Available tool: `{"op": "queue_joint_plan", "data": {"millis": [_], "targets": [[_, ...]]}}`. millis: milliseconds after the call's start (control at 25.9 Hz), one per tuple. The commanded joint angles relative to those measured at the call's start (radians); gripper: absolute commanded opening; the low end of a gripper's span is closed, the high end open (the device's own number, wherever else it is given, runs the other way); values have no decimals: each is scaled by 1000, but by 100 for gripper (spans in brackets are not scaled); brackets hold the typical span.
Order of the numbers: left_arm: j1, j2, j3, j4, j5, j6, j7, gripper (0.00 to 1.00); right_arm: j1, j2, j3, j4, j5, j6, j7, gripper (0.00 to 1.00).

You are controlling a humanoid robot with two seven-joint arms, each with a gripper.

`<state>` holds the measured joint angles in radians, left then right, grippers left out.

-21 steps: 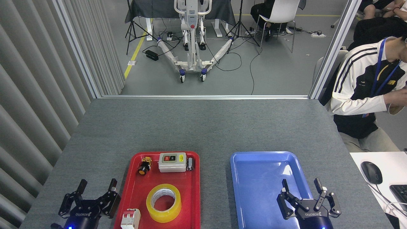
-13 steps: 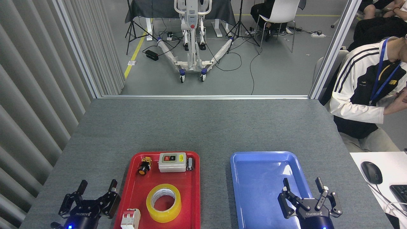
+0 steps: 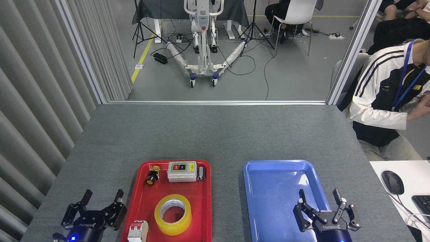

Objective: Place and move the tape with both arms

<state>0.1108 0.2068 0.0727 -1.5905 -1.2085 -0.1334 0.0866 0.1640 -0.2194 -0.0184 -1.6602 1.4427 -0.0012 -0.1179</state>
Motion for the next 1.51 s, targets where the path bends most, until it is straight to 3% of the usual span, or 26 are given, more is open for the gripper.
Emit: {"op": "queue_joint_plan", "data": {"millis": [0, 193, 271, 425, 580, 812, 1083, 1160, 1470], "targets": [[-2, -11, 2, 3, 3, 1, 4, 100, 0, 2, 0, 0, -1, 0, -25, 100], [-25, 20, -30, -20, 15, -42, 4, 100, 3, 12, 3, 3, -1, 3, -36, 100], [-49, 62, -63, -17, 32, -46, 4, 100, 3, 11, 3, 7, -1, 3, -32, 100], [-155, 134, -235, 23, 144, -34, -7, 100, 6, 11, 5, 10, -1, 9, -28, 100], [-220, 190, -310, 56, 267, -28, -36, 100, 6, 11, 5, 11, -1, 7, -20, 100], [-329, 190, -399, 92, 265, -37, -318, 100, 9, 12, 3, 14, -1, 7, -20, 100], [-384, 163, -410, 109, 264, -32, -892, 100, 17, 14, 5, 16, -1, 3, -23, 100], [-401, 137, -412, 126, 261, -31, -946, 100, 22, 15, 6, 16, -1, 1, -23, 100], [-438, 100, -447, 213, 173, -28, -955, 98, 23, 15, 8, 16, -1, 0, -25, 100]]}}
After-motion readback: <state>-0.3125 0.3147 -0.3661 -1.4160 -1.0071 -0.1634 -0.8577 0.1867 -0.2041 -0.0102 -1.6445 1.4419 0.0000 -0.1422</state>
